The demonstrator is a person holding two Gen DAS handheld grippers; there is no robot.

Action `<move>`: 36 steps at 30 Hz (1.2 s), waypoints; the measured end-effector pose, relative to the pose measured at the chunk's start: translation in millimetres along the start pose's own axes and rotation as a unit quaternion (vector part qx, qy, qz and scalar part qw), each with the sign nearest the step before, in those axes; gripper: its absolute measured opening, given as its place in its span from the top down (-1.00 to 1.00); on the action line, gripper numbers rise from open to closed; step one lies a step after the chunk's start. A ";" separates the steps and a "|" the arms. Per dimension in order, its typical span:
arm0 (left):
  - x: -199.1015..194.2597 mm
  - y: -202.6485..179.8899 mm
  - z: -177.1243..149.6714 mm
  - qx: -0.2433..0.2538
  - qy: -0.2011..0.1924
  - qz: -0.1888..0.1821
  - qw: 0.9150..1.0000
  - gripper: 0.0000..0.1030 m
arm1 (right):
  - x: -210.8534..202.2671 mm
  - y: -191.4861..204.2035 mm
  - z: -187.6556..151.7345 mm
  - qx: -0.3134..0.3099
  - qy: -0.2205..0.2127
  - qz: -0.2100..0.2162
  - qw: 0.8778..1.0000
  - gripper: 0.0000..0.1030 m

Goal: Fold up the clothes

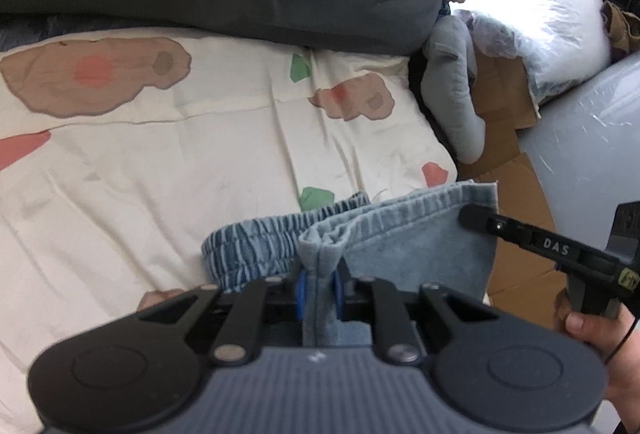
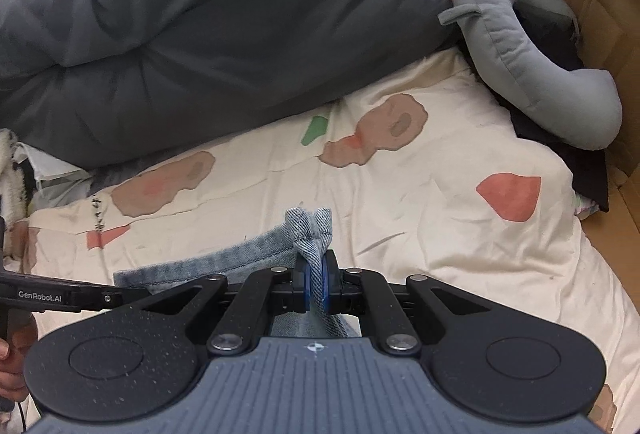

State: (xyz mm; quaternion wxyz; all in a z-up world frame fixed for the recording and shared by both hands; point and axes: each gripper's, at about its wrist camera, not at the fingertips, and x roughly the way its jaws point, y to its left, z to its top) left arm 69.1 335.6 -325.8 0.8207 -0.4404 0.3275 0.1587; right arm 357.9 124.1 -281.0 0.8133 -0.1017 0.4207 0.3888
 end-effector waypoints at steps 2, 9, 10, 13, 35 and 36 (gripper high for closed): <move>2.3 -0.3 2.6 0.000 -0.001 0.003 1.000 0.72 | 3.9 -1.3 0.2 0.001 0.002 -0.004 1.000 0.92; 14.9 0.8 7.7 0.001 0.008 0.016 1.000 0.71 | 11.9 -4.9 1.7 0.000 0.004 -0.015 1.000 0.92; 16.5 2.0 8.0 -0.001 0.012 0.021 1.000 0.70 | 13.4 -5.0 1.5 0.002 0.005 -0.016 1.000 0.92; 12.3 0.7 7.5 0.007 0.011 0.025 1.000 0.64 | 18.5 -4.3 1.0 0.013 0.006 -0.014 1.000 0.88; -9.3 -35.0 14.3 0.087 -0.009 0.034 0.996 0.55 | 23.2 30.0 -12.9 -0.030 0.005 0.031 0.999 0.43; -5.6 -35.1 13.5 0.088 -0.006 0.036 0.995 0.55 | 26.6 31.8 -14.4 -0.029 0.007 0.034 0.999 0.45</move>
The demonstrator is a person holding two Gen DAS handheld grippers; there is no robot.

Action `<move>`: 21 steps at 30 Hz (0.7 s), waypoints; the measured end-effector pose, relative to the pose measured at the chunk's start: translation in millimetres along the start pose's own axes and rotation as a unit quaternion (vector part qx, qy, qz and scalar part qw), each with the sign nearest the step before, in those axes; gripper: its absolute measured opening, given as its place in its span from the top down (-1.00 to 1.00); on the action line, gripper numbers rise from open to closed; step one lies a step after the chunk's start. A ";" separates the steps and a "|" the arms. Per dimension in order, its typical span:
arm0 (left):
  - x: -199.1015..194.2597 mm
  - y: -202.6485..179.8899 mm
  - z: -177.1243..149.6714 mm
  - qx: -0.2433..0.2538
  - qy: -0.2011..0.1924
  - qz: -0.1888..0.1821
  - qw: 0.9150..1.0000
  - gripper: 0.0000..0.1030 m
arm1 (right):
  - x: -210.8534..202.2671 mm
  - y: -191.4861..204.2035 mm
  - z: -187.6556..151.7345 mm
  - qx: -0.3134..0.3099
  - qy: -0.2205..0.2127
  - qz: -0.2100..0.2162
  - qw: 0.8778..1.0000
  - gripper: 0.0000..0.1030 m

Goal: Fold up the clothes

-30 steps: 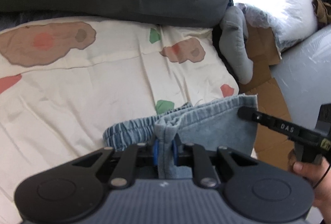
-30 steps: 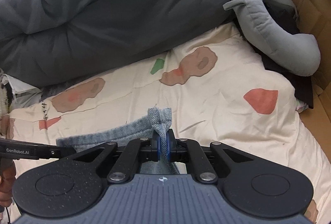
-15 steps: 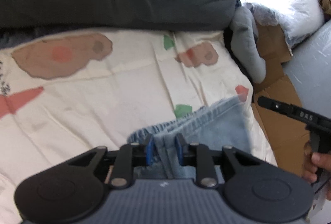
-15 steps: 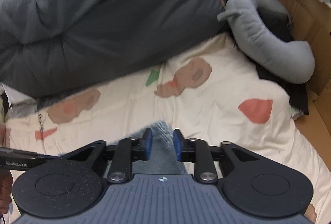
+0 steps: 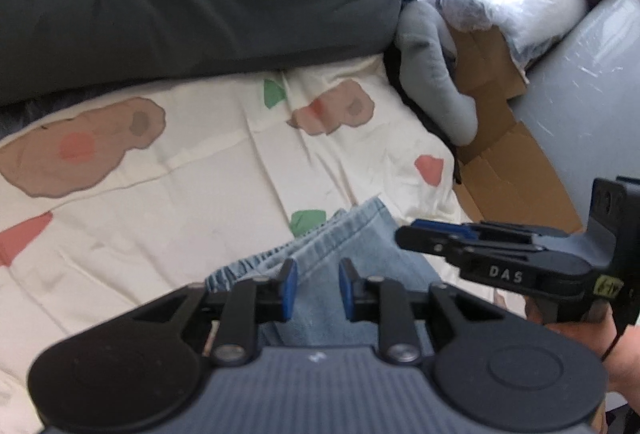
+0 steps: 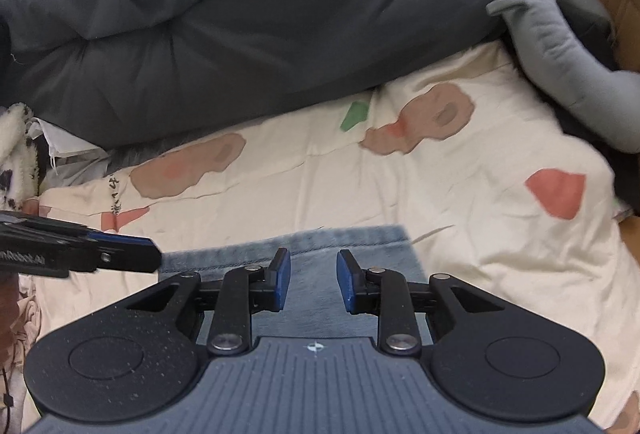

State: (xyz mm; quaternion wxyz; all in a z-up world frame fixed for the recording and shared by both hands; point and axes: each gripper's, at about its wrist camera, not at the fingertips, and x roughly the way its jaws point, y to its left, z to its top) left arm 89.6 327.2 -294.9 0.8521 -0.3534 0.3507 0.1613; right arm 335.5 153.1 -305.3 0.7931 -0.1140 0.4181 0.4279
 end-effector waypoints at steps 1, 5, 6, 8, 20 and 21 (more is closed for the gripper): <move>3.8 0.1 -0.9 0.002 0.004 0.001 1.000 0.55 | 3.8 1.4 -1.4 0.001 0.002 0.003 1.000 0.45; 19.9 11.5 -4.6 -0.003 0.024 0.011 1.000 0.75 | 21.5 3.9 -6.6 -0.006 0.010 -0.001 1.000 0.51; 23.5 15.4 -5.4 -0.006 0.029 0.015 0.999 0.78 | 25.8 3.3 -8.0 -0.008 0.011 -0.002 1.000 0.52; 29.2 19.8 -6.3 -0.001 0.034 0.021 0.999 0.95 | 32.6 -0.2 -11.1 -0.001 0.012 -0.002 1.000 0.54; 50.7 35.5 -19.2 -0.012 0.046 0.018 0.999 0.94 | 51.7 0.0 -9.5 0.029 -0.011 0.012 0.999 0.69; 51.8 38.3 -20.5 -0.015 0.045 0.015 0.999 0.94 | 54.8 1.8 -9.9 0.021 -0.004 0.008 1.000 0.69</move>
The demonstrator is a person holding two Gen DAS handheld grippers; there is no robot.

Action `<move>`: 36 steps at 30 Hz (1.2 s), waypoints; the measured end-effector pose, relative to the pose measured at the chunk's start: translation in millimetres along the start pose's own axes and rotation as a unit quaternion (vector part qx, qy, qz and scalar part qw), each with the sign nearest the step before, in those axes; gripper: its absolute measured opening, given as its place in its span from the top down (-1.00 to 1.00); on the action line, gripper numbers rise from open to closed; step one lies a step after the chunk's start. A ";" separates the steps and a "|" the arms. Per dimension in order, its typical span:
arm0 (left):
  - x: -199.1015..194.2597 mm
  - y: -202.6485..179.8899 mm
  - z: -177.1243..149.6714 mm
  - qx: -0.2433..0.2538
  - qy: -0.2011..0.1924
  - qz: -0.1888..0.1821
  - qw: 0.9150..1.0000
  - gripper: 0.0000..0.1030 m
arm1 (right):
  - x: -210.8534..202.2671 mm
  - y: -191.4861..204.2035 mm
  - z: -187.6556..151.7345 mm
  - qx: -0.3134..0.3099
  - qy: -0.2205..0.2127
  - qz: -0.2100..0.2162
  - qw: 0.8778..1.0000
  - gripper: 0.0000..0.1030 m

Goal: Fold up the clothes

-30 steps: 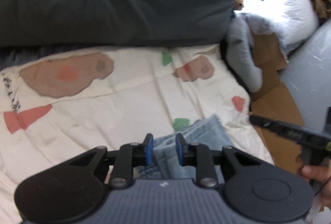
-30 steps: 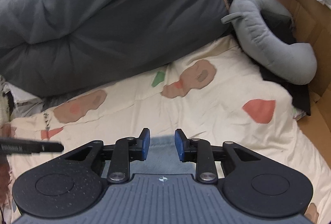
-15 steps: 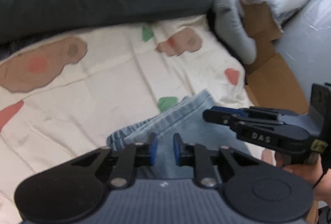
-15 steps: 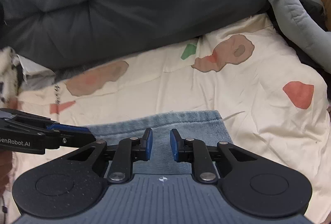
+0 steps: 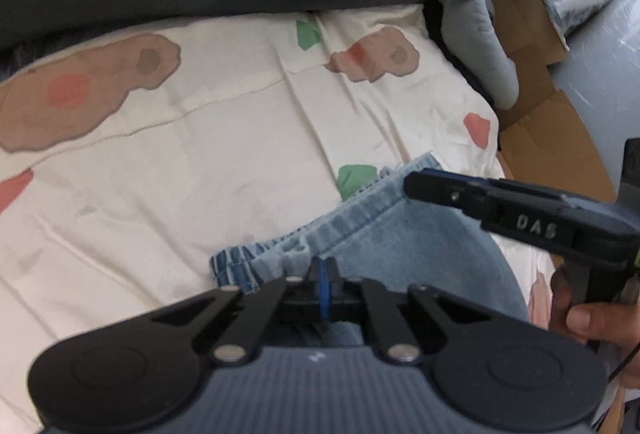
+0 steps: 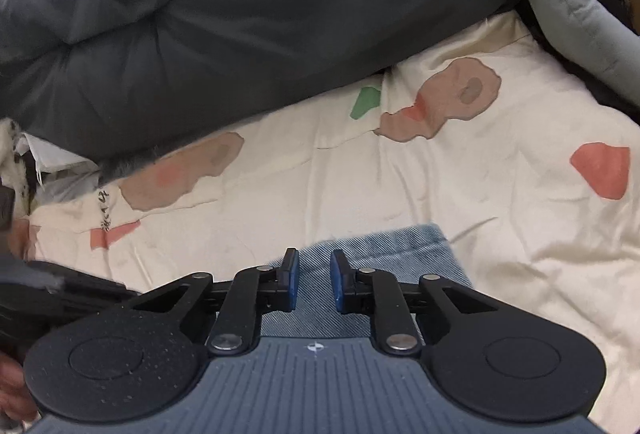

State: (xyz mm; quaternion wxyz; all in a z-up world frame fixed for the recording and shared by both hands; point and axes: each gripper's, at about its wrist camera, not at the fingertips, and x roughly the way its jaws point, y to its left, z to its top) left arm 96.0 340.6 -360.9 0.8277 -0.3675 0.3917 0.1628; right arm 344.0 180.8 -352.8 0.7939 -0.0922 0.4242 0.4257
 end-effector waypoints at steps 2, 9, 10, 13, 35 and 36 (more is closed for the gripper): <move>2.7 5.9 -2.0 -0.006 0.000 -0.009 1.000 0.93 | 6.3 3.4 -1.1 -0.016 0.012 -0.008 1.000 0.65; 10.7 12.9 2.4 0.000 0.013 -0.013 1.000 0.93 | 26.7 7.9 -11.0 -0.035 0.038 -0.021 0.998 0.68; 11.9 12.8 2.9 0.002 0.014 -0.012 1.000 0.93 | 26.8 7.7 -11.8 -0.032 0.036 -0.021 0.999 0.68; 12.0 9.3 3.7 0.008 0.016 -0.005 1.000 0.93 | 27.2 7.1 -14.3 -0.023 0.031 -0.023 0.999 0.69; 5.2 -36.9 -12.1 0.111 -0.002 0.067 0.992 0.94 | -6.4 21.0 -57.7 -0.101 0.010 -0.026 0.994 0.60; 6.2 -38.1 -11.6 0.112 -0.002 0.070 0.991 0.94 | -4.0 19.6 -58.6 -0.096 0.009 -0.028 0.995 0.60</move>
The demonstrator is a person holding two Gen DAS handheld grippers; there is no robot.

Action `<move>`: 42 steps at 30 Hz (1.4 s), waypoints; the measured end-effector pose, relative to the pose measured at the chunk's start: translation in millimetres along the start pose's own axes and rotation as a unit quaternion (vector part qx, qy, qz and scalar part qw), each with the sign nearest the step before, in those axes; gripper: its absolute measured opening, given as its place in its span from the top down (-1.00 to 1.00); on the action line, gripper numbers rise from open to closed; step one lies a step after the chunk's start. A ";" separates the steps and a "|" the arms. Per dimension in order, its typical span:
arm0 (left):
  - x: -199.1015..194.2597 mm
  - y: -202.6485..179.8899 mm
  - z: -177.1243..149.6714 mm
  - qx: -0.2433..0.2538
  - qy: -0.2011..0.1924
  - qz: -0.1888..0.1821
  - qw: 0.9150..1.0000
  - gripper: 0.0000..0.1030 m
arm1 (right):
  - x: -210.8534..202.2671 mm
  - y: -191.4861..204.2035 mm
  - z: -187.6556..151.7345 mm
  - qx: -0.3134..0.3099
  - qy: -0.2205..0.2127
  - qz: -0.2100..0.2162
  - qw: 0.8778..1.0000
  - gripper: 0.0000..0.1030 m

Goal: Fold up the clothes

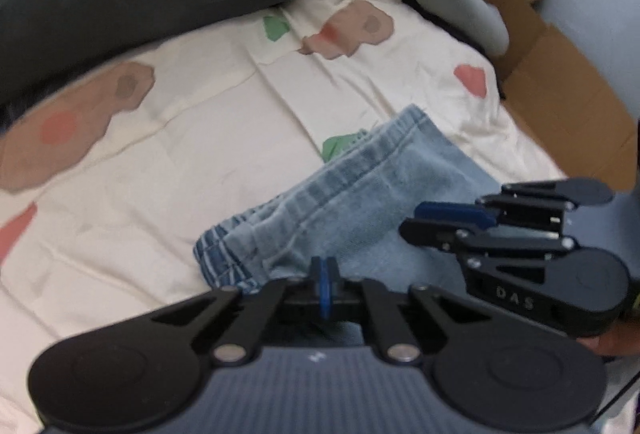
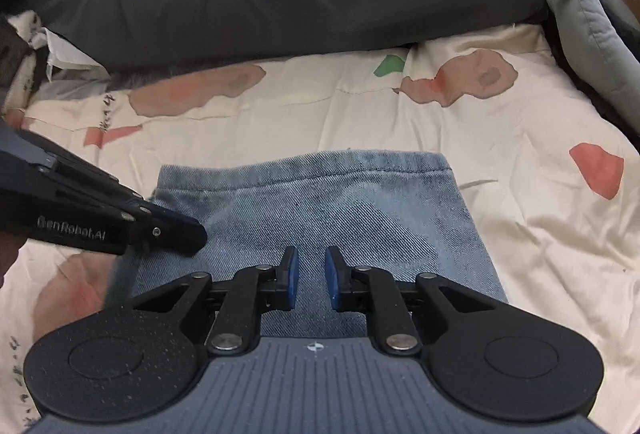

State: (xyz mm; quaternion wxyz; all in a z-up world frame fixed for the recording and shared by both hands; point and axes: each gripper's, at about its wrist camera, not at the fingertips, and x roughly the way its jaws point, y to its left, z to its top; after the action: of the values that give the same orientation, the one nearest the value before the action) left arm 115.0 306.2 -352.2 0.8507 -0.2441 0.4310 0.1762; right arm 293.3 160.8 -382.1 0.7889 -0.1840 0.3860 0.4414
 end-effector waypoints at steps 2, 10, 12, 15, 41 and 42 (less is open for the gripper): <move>1.4 -0.5 1.0 -0.003 0.002 0.002 1.000 0.94 | 3.3 -3.8 -2.1 0.015 -0.003 0.001 1.000 0.60; 3.0 -8.4 3.3 0.005 0.016 0.023 1.000 0.94 | -3.8 -27.2 -22.4 0.042 -0.041 0.054 0.997 0.59; 3.9 -10.0 7.4 -0.002 0.029 0.031 0.999 0.94 | -9.9 -28.6 -28.5 0.044 -0.041 0.055 0.997 0.59; 6.5 -11.1 13.0 -0.004 0.046 0.038 0.998 0.94 | -18.5 -27.4 -37.7 0.032 -0.037 0.050 0.998 0.50; -29.7 -61.7 18.9 0.098 0.014 0.028 0.995 0.05 | -87.2 -45.2 -125.0 -0.028 0.043 -0.034 0.998 -0.57; -31.4 -64.2 18.4 0.098 0.012 0.023 0.995 0.05 | -90.1 -45.3 -128.6 -0.030 0.043 -0.037 0.998 -0.58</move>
State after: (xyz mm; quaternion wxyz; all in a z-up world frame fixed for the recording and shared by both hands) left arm 141.9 261.3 -300.3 0.8611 -0.1514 0.4618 0.1494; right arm 245.7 5.2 -396.4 0.7813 -0.2411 0.3992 0.4148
